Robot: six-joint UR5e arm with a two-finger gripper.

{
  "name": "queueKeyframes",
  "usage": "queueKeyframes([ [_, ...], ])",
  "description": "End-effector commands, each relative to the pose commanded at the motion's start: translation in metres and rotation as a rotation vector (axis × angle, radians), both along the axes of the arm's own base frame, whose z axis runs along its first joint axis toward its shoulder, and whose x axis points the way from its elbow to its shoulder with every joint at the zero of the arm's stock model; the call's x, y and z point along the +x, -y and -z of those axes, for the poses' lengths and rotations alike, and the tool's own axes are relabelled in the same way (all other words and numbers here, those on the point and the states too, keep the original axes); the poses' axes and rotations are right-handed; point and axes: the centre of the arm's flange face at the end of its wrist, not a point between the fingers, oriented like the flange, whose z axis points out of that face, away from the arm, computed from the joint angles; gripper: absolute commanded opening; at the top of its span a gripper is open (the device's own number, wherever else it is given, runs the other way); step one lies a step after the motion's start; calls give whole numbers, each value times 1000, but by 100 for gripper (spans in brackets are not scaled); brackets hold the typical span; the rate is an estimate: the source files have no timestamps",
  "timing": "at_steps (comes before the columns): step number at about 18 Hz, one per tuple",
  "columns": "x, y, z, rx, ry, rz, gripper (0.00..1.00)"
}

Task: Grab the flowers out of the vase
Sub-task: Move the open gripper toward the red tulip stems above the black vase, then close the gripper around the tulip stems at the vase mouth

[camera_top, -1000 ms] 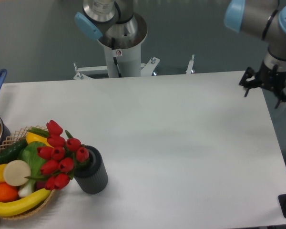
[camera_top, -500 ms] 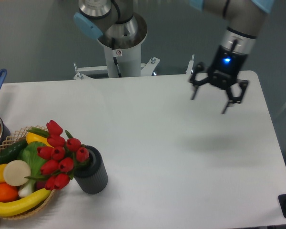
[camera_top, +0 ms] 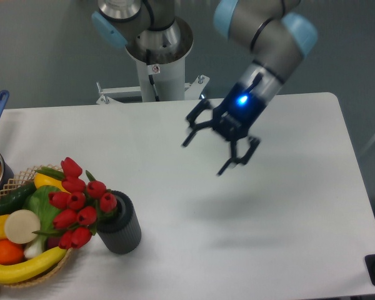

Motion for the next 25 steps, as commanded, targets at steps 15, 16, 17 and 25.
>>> queueKeyframes([
  [15,70,-93,36,20,26,186,100],
  [16,79,-98,32,15,39,192,100],
  [17,84,-100,31,9,48,194,100],
  [25,95,-108,29,-15,68,187,74],
])
